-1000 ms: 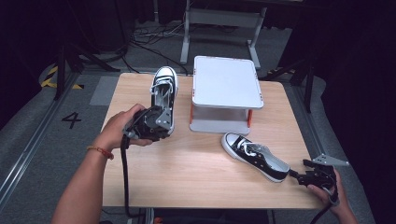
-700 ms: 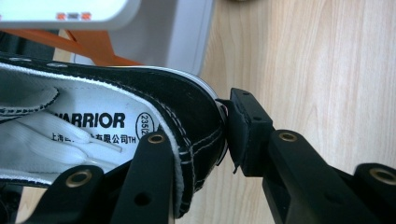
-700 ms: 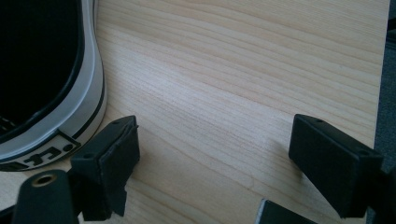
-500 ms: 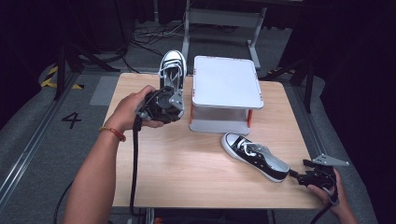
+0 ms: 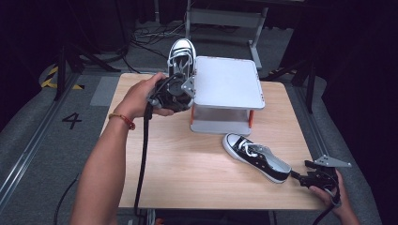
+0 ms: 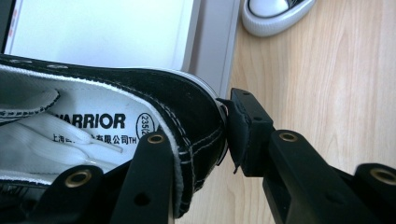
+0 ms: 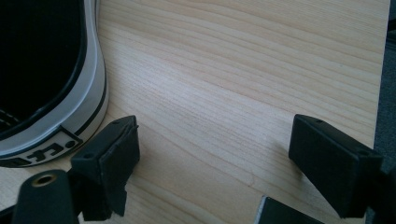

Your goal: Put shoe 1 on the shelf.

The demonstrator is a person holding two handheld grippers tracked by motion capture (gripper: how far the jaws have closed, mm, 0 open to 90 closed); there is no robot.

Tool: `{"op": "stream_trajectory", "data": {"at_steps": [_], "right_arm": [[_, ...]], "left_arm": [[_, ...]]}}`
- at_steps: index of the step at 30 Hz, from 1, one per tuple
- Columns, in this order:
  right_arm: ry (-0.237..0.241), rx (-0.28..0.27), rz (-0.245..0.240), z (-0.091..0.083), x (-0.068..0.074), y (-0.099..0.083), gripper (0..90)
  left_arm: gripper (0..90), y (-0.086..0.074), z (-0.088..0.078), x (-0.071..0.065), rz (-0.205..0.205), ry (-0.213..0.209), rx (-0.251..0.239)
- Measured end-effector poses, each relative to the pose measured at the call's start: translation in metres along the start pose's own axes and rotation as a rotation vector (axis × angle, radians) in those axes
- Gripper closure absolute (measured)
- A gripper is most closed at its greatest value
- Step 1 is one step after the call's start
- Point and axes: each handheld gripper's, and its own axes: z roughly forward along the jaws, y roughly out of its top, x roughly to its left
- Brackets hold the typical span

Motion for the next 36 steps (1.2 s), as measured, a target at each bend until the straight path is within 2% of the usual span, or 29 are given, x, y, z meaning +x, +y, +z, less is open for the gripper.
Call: {"op": "stream_trajectory", "data": {"at_steps": [3,11,15,21,27,34,36], "right_arm": [[0.001,0.0,0.0,0.0,0.0,0.0,16.5],[0.002,0.0,0.0,0.0,0.0,0.0,16.6],[0.002,0.0,0.001,0.0,0.0,0.0,16.6],[0.004,-0.001,-0.006,0.0,0.0,0.0,16.6],[0.002,-0.002,-0.007,-0.001,0.0,0.0,16.6],[0.002,-0.001,-0.008,0.0,0.0,0.0,16.6],[0.002,-0.001,-0.008,0.0,0.0,0.0,16.6]], "left_arm": [[71.6,0.008,0.002,0.004,0.011,-0.01,0.007],[71.4,0.027,0.009,0.016,0.01,-0.019,0.002],[71.3,0.038,0.015,0.019,0.015,-0.038,0.002],[70.2,0.057,0.027,0.022,0.046,-0.07,0.014],[69.9,0.072,0.04,0.028,0.054,-0.083,0.024],[69.9,0.083,0.051,0.035,0.048,-0.097,0.045],[69.8,0.088,0.059,0.036,0.056,-0.097,0.078]]}}
